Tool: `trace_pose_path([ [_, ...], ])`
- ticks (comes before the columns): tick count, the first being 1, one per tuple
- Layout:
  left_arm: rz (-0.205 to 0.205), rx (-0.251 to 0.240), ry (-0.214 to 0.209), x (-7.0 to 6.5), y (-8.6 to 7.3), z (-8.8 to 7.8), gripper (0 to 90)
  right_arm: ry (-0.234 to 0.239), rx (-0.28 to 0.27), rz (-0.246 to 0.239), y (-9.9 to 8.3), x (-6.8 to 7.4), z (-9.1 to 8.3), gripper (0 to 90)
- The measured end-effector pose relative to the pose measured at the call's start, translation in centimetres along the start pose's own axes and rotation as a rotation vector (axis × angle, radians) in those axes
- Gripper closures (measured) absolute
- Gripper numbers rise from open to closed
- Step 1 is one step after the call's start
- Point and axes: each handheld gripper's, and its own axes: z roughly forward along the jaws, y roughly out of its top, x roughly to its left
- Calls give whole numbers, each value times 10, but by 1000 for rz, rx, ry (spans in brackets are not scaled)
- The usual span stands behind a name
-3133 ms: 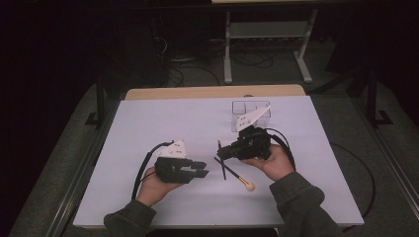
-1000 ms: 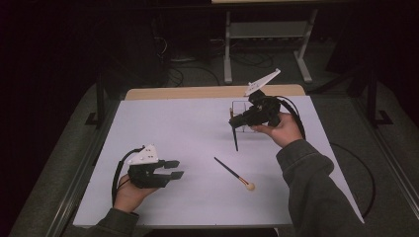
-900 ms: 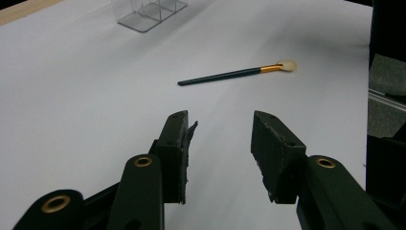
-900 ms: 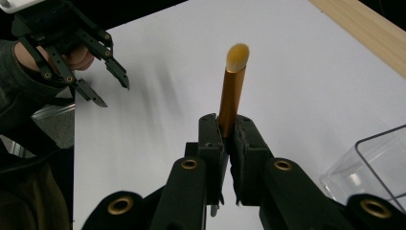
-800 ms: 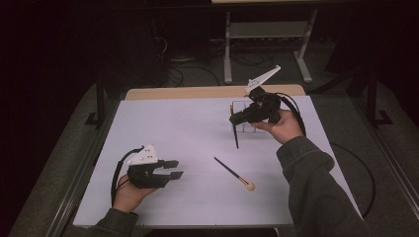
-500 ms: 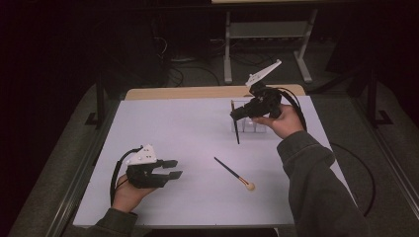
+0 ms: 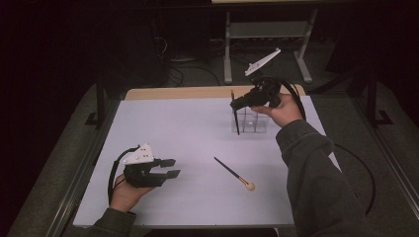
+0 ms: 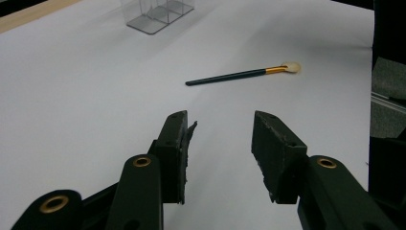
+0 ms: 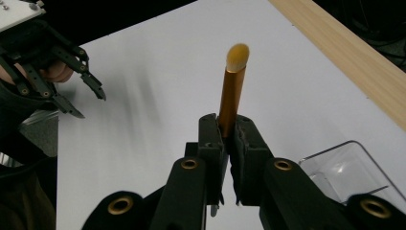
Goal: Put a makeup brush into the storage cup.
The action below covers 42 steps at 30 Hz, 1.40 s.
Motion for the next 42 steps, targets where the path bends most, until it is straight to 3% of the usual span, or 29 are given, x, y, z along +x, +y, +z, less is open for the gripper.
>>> trace_pose_path([
  [21, -1, -7, 8, 3, 0, -5, 543, -63, -1, 40, 19, -30, -12, 827],
  [39, -4, -11, 16, 7, -1, -13, 473, -93, -27, 49, 39, -43, -18, 827],
  [40, -24, -13, 15, 6, -2, -12, 469, -96, -24, 51, 39, -44, -18, 827],
  [42, -20, -9, 17, 7, -2, -12, 455, -100, -25, 51, 41, -47, -19, 827],
])
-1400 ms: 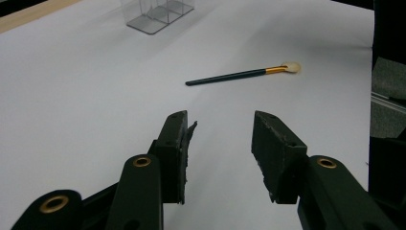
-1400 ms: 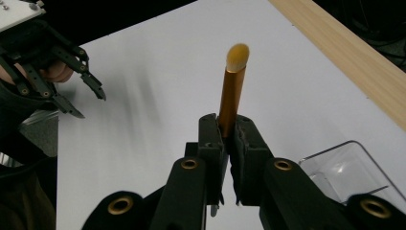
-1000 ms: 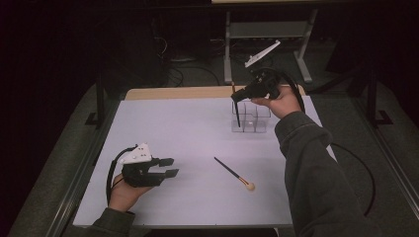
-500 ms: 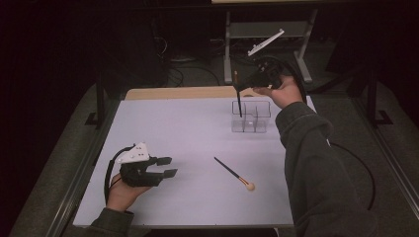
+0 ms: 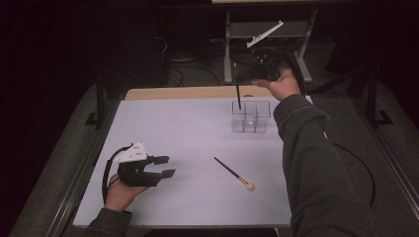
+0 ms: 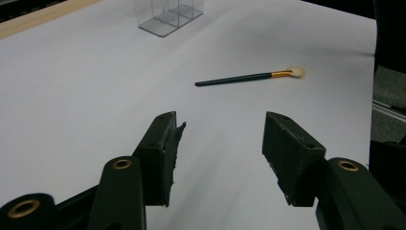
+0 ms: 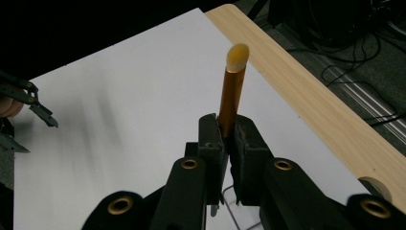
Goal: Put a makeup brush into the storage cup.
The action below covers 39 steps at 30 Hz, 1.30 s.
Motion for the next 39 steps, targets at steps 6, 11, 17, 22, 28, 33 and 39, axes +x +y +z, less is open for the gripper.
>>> trace_pose_path([
  [6, -6, -3, 5, 2, 0, -1, 430, -14, -6, 20, 6, -6, -1, 827],
  [11, -20, -9, 0, 3, -1, -1, 396, -14, -3, 53, 9, -11, 2, 827],
  [17, -24, 1, -6, 5, -2, 0, 358, -28, 8, 67, 11, -17, 9, 828],
  [22, -35, 0, -7, 6, -3, 0, 333, -34, 23, 71, 13, -21, 17, 827],
  [28, -43, -10, 1, 8, -3, -2, 316, -47, 41, 83, 11, -27, 26, 827],
  [33, -51, -6, 1, 8, -3, -2, 308, -50, 43, 102, 9, -30, 31, 827],
  [39, -42, -6, 3, 8, -3, -3, 302, -59, 49, 114, 6, -31, 34, 827],
])
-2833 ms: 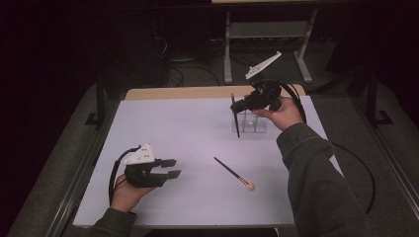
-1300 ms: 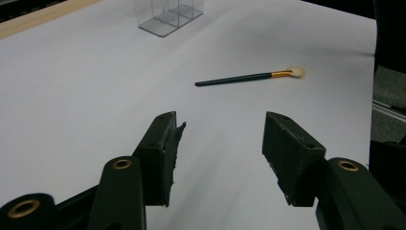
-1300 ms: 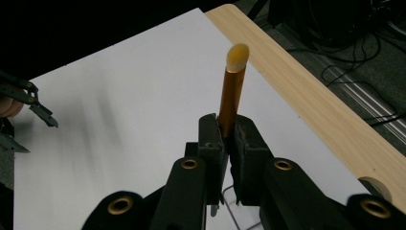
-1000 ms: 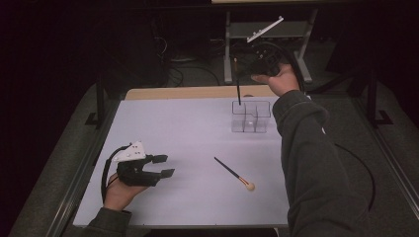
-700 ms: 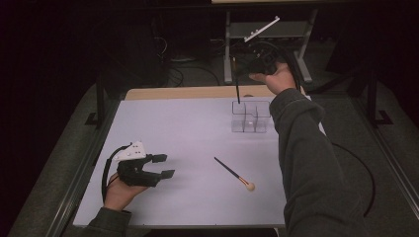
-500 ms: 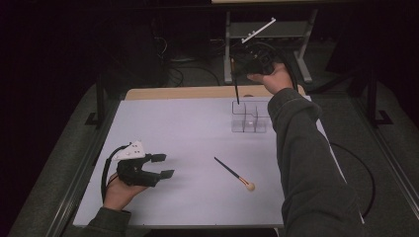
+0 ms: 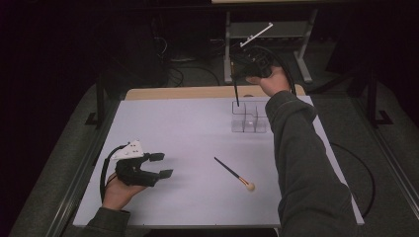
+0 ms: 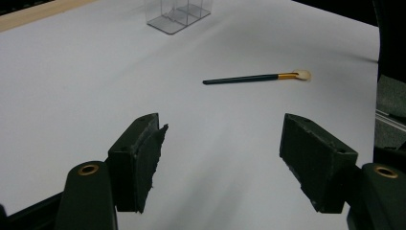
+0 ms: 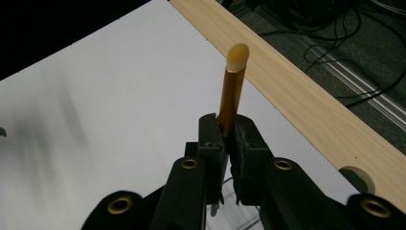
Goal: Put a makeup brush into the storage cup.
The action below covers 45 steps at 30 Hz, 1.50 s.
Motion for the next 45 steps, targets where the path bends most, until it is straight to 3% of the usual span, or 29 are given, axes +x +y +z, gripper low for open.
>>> trace_pose_path([
  [45, 12, -1, -18, -5, 2, 1, 307, -28, -6, 49, -29, -5, 24, 826],
])
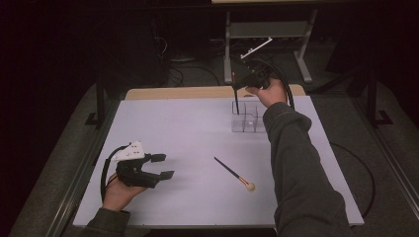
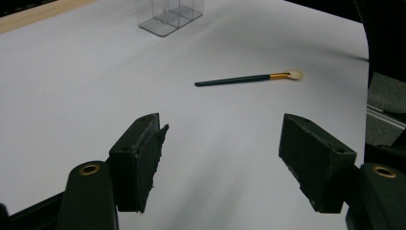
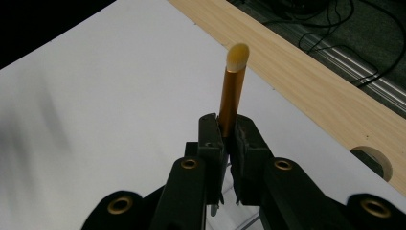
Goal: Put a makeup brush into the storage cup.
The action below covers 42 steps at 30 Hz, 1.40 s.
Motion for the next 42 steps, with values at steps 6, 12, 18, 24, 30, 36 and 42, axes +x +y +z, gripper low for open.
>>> trace_pose_path([
  [6, 3, 3, -1, 0, 0, 1, 305, 1, -1, 10, -6, -2, 2, 826],
  [12, 7, 5, -1, 0, 1, 1, 307, -2, -6, 12, -12, -4, 2, 826],
  [18, 2, 0, -1, -1, 0, 2, 305, -4, -13, 33, -17, -4, 3, 826],
  [24, -5, -1, -3, -1, 0, 3, 305, -4, -17, 30, -20, -3, 5, 826],
  [30, 3, 3, -5, -1, 0, 3, 306, -11, -19, 38, -24, -3, 9, 826],
  [36, -6, 5, -4, -1, -1, 3, 303, -9, -14, 48, -28, -2, 13, 825],
  [42, 1, 3, 2, -1, -1, 3, 302, -11, -12, 47, -32, -2, 15, 824],
])
